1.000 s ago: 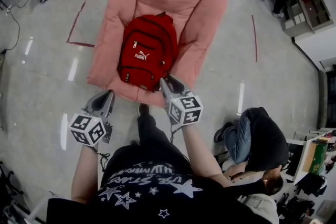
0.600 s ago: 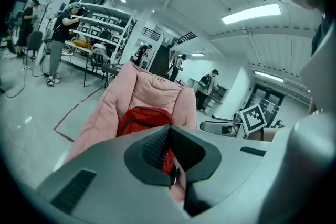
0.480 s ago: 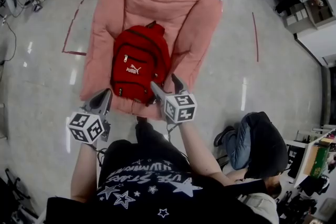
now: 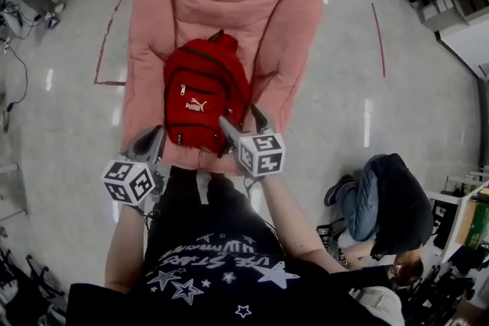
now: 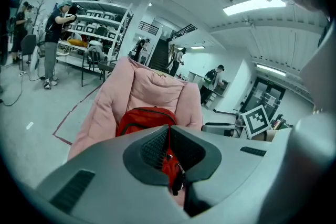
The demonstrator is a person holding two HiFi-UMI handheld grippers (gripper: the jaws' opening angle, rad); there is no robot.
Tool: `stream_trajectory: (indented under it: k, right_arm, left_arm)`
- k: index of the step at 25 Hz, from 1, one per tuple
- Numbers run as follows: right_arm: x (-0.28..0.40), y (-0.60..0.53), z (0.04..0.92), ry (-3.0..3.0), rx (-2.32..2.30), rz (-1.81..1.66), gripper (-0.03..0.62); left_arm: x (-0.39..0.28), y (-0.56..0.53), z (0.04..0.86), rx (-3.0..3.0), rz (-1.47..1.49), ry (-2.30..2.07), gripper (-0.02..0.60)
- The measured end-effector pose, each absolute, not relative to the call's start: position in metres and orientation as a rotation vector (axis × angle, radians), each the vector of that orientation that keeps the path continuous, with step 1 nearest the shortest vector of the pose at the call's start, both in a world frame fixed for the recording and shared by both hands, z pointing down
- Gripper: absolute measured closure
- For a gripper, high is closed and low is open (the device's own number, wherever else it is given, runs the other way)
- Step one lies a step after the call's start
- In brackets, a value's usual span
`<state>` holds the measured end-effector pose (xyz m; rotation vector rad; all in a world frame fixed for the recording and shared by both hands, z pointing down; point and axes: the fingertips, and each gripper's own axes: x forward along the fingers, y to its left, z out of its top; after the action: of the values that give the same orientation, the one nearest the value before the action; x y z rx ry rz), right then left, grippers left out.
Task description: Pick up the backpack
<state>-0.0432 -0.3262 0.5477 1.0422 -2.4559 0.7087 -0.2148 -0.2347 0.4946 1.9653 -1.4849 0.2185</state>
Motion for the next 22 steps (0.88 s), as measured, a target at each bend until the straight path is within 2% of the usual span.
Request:
stream_trajectory:
  k: [10, 17, 20, 22]
  right_arm:
    - [-0.041, -0.352, 0.571, -2.319, 1.169, 0.706, 0.198]
    - [-0.059, -0.382, 0.605, -2.231, 1.22, 0.717, 0.198]
    - [-0.065, -0.397, 0.624, -2.183, 1.254, 0.731, 0.197]
    - [-0.067, -0.407, 0.633, -2.157, 1.288, 0.734, 0.195]
  left_arm:
    - [-0.241, -0.3, 0.549, 1.987, 0.301, -1.317, 0.567]
    - [-0.273, -0.354, 0.604, 2.005, 0.371, -1.204, 0.323]
    - [-0.28, -0.375, 0.632, 2.025, 0.438, -1.142, 0.241]
    - [-0.284, -0.388, 0.647, 2.044, 0.469, -1.122, 0.222]
